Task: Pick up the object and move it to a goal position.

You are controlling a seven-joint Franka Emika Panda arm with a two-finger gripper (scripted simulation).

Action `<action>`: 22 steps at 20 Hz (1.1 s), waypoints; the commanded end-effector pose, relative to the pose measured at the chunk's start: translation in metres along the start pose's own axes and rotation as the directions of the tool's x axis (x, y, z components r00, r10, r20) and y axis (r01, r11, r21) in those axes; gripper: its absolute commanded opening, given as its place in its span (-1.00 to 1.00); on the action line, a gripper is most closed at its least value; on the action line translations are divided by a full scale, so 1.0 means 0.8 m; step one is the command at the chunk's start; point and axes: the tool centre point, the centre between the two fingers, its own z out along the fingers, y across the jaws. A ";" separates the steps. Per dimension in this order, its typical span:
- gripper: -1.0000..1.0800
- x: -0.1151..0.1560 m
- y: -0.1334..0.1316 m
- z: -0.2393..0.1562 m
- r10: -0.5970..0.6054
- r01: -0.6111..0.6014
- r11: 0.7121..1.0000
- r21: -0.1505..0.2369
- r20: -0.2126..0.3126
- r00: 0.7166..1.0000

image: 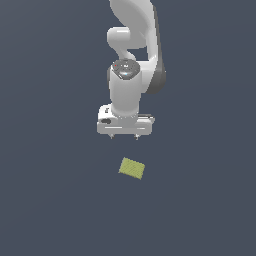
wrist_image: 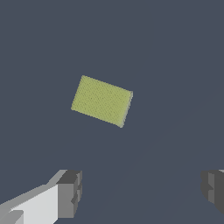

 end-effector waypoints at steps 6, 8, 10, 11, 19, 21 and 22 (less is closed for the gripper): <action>0.92 -0.001 -0.009 0.000 -0.014 0.014 1.000 0.010 0.003 1.000; 0.92 -0.001 -0.016 -0.001 -0.022 0.022 1.000 0.018 0.005 1.000; 0.92 -0.001 -0.019 -0.001 -0.026 0.026 0.999 0.022 0.007 1.000; 0.92 -0.001 -0.020 -0.001 -0.027 0.026 0.999 0.022 0.007 1.000; 0.92 0.001 -0.020 0.002 -0.054 0.054 0.998 0.020 0.007 0.999; 0.92 0.003 -0.020 0.004 -0.075 0.075 0.997 0.019 0.007 0.997; 0.92 0.004 -0.020 0.005 -0.088 0.087 0.996 0.019 0.007 0.996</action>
